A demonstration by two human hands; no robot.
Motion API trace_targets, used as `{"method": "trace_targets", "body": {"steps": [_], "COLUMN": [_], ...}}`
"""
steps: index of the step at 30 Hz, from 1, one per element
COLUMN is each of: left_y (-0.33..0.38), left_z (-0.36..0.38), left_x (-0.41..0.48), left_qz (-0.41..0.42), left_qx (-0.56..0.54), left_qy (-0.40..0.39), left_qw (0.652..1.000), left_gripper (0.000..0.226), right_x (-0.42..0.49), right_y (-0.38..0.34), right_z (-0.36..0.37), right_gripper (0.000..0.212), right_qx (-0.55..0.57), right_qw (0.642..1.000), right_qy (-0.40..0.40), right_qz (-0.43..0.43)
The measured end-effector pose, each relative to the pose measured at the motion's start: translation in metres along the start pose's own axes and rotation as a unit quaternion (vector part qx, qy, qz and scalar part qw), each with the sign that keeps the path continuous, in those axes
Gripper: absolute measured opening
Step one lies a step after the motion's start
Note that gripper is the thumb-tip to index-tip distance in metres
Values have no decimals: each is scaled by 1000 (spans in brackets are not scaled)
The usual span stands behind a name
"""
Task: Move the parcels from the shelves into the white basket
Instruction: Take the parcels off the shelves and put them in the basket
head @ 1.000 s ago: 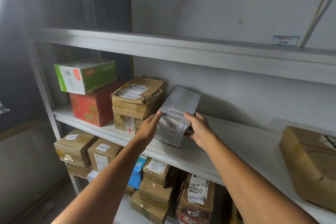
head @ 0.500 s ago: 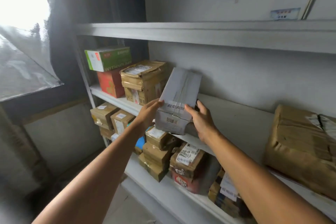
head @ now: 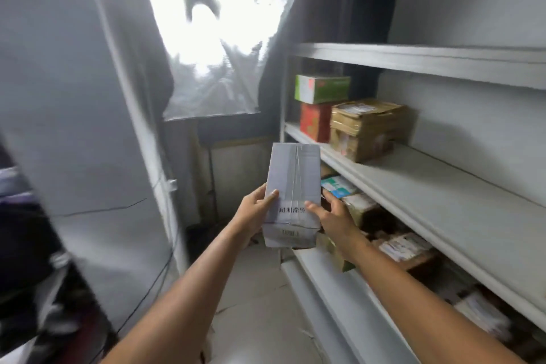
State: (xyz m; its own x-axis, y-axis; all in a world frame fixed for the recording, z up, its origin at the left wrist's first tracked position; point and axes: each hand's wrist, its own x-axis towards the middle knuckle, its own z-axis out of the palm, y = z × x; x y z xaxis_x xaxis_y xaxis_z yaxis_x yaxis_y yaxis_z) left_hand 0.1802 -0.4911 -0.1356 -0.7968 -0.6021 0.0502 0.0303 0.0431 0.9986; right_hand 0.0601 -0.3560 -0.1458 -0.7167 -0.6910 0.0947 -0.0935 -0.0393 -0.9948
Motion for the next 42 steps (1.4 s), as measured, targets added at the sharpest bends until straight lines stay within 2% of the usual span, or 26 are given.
{"method": "trace_targets", "body": {"steps": [3, 7, 10, 12, 14, 18, 22, 27, 31, 35, 40, 42], "left_y": [-21, -48, -68, -82, -95, -110, -123, -131, -137, -146, -174, -192], "left_z": [-54, -107, -140, -157, -167, -162, -136, -99, -92, -100, -144, -172], "left_x": [-35, -97, -141, -173, -206, -272, -338, -433, -511, -584, -663, -692], "left_qz": [-3, -40, -58, -80, -98, -132, -150, -172, -200, -192, -151, -140], "left_qx": [-16, -21, 3, 24, 47, 27, -11, -6, -19, -48, -62, -62], "left_qy": [46, 134, 232, 288, 334, 434, 527, 621, 687, 731, 775, 785], "left_qw": [999, 990, 971, 954, 936, 891, 836, 765, 698, 653, 610, 600], "left_gripper": [34, 41, 37, 49, 52, 49, 56, 50, 62, 63, 51, 47], "right_x": [-7, -32, -51, -66, -84, -122, -166, -240, -307, -374, -454, -484], "right_y": [12, 27, 33, 39, 48, 66, 82, 96, 104, 116, 130, 143], "right_z": [58, 123, 163, 186, 206, 231, 242, 262, 299, 348, 431, 467], "right_gripper": [21, 38, 44, 48, 48, 41, 43, 46, 47, 59, 50, 46], "right_qx": [-2, -4, 19, 20, 10, 5, -5, -11, -31, -42, -62, -66], "right_qw": [999, 989, 969, 951, 935, 896, 847, 769, 709, 663, 606, 594], "right_qy": [-54, -144, -241, -302, -349, -439, -525, -632, -700, -743, -791, -800], "right_qz": [-2, 21, 42, 60, 68, 72, 81, 93, 74, 84, 51, 49]}}
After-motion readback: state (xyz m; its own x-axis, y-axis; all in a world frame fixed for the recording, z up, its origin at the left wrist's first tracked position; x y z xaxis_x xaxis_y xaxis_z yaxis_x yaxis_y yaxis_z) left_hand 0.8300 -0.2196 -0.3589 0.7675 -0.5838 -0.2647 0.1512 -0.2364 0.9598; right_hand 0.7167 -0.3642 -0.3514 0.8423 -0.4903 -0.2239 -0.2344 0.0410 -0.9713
